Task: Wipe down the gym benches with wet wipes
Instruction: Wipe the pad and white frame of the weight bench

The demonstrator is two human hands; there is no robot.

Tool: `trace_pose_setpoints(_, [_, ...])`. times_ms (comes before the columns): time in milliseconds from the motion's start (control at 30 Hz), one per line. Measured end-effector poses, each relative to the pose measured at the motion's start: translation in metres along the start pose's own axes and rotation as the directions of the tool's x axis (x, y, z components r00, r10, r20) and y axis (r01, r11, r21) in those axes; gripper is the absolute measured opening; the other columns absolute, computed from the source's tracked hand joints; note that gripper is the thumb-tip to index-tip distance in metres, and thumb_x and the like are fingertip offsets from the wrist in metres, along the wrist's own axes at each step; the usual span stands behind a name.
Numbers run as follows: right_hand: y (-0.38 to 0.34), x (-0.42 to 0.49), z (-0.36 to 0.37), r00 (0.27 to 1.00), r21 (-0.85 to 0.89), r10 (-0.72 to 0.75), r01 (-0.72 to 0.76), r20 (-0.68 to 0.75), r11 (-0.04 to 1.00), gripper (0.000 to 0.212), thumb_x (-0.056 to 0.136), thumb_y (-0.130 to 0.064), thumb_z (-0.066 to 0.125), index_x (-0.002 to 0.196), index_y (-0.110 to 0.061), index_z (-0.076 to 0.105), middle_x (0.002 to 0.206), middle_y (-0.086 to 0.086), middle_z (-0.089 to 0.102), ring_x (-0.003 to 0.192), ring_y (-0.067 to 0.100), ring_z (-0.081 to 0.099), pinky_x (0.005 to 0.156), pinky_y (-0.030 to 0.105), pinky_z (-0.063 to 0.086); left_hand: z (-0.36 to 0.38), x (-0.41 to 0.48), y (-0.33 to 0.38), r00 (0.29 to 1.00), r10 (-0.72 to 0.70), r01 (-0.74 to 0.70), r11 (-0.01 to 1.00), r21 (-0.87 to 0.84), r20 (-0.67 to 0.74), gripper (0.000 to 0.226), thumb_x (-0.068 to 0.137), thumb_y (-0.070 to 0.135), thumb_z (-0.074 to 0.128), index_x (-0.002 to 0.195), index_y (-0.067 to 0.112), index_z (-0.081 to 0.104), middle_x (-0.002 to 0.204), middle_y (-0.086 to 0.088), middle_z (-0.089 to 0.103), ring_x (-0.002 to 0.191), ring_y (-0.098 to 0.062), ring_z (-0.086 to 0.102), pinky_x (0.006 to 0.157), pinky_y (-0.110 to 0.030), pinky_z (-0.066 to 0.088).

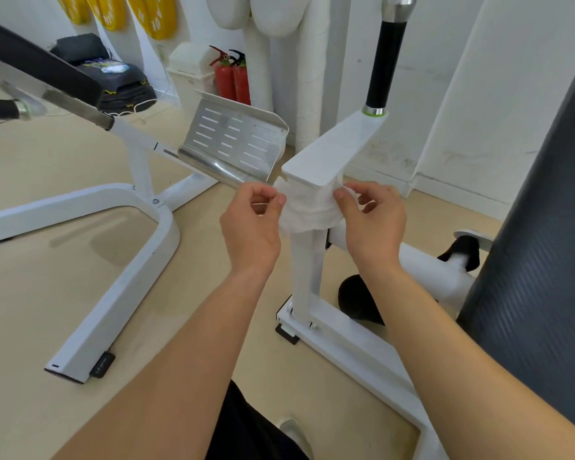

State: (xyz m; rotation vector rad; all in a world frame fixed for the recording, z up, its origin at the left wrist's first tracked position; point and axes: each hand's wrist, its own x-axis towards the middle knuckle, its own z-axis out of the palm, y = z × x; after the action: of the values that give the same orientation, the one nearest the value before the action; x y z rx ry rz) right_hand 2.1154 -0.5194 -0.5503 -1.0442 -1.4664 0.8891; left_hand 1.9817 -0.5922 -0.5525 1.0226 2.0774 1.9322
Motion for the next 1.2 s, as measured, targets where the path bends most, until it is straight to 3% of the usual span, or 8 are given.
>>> trace_pose_setpoints(200, [-0.005,-0.013,0.017,0.999,0.028,-0.039,0.040,-0.019,0.999,0.023,0.100,-0.020,0.058,0.120,-0.019,0.071,0.110,-0.004,0.068,0.092,-0.001,0.062,0.076,0.009,0.047,0.014,-0.003,0.002,0.996,0.085,-0.086,0.996,0.028,0.016,0.018,0.096,0.010,0.061,0.106,0.017,0.075,0.089,0.017,0.069,0.080,0.010,0.060,0.074,-0.003,0.041])
trace_pose_setpoints(367, [0.005,-0.036,0.028,0.976,-0.015,-0.216,0.217,0.034,0.976,0.043,0.104,-0.018,0.047,0.147,-0.019,0.050,0.127,-0.004,0.048,0.114,0.003,0.051,0.102,0.027,0.047,0.018,-0.008,0.003,0.986,0.112,-0.109,0.994,-0.027,0.121,0.025,0.102,0.021,0.055,0.122,0.017,0.070,0.105,0.012,0.074,0.095,0.006,0.065,0.082,-0.011,0.047])
trace_pose_setpoints(500, [0.021,-0.028,0.034,0.946,-0.094,-0.325,0.325,0.009,0.941,0.046,0.101,-0.026,0.051,0.144,-0.008,0.052,0.127,0.005,0.052,0.116,0.021,0.056,0.102,0.037,0.048,0.015,0.001,-0.001,0.968,0.087,-0.055,0.989,-0.140,0.233,0.023,0.102,0.018,0.057,0.122,0.015,0.068,0.108,0.010,0.075,0.103,-0.001,0.069,0.088,-0.021,0.052])
trace_pose_setpoints(667, [0.034,-0.028,0.045,0.909,-0.246,-0.418,0.401,-0.017,0.882,0.052,0.104,-0.030,0.046,0.146,-0.002,0.046,0.143,0.014,0.055,0.127,0.027,0.047,0.110,0.032,0.038,0.014,0.008,-0.010,0.955,0.141,-0.138,0.990,-0.031,0.259,0.027,0.101,0.029,0.050,0.103,0.013,0.071,0.082,-0.004,0.071,0.072,-0.018,0.059,0.069,-0.035,0.048])
trace_pose_setpoints(800, [0.053,-0.033,0.056,0.878,-0.344,-0.472,0.422,-0.074,0.839,0.052,0.105,-0.031,0.043,0.145,0.003,0.046,0.134,0.016,0.063,0.122,0.027,0.049,0.102,0.039,0.046,0.014,0.007,-0.027,0.945,0.097,-0.114,0.993,0.036,0.312,0.021,0.104,0.020,0.052,0.103,0.017,0.073,0.064,0.026,0.062,0.059,0.004,0.051,0.059,-0.013,0.036])
trace_pose_setpoints(967, [0.081,-0.051,0.055,0.871,-0.474,-0.485,0.395,-0.079,0.787,0.049,0.101,-0.026,0.054,0.139,0.005,0.053,0.119,0.010,0.070,0.120,0.026,0.051,0.094,0.047,0.053,0.009,0.003,-0.037,0.918,0.055,-0.086,0.994,0.063,0.394,0.021,0.103,0.019,0.055,0.110,0.020,0.075,0.069,0.028,0.065,0.064,0.007,0.056,0.061,-0.012,0.039])
trace_pose_setpoints(1100, [0.047,-0.040,0.057,0.877,-0.368,-0.457,0.379,-0.150,0.849,0.048,0.100,-0.026,0.054,0.138,0.002,0.054,0.124,-0.005,0.056,0.120,0.025,0.050,0.097,0.040,0.049,0.008,0.015,-0.019,0.923,0.147,-0.145,0.989,-0.034,0.355,0.027,0.101,0.031,0.051,0.103,0.016,0.073,0.082,-0.004,0.072,0.074,-0.008,0.056,0.071,-0.040,0.052])
trace_pose_setpoints(1200, [0.037,-0.036,0.060,0.897,-0.297,-0.407,0.346,-0.174,0.890,0.051,0.102,-0.032,0.052,0.143,-0.002,0.051,0.129,0.006,0.063,0.124,0.023,0.050,0.100,0.040,0.049,0.007,0.023,-0.015,0.910,0.204,-0.200,0.979,-0.048,0.362,0.027,0.100,0.031,0.051,0.098,0.014,0.071,0.082,-0.014,0.069,0.071,-0.013,0.053,0.070,-0.046,0.049])
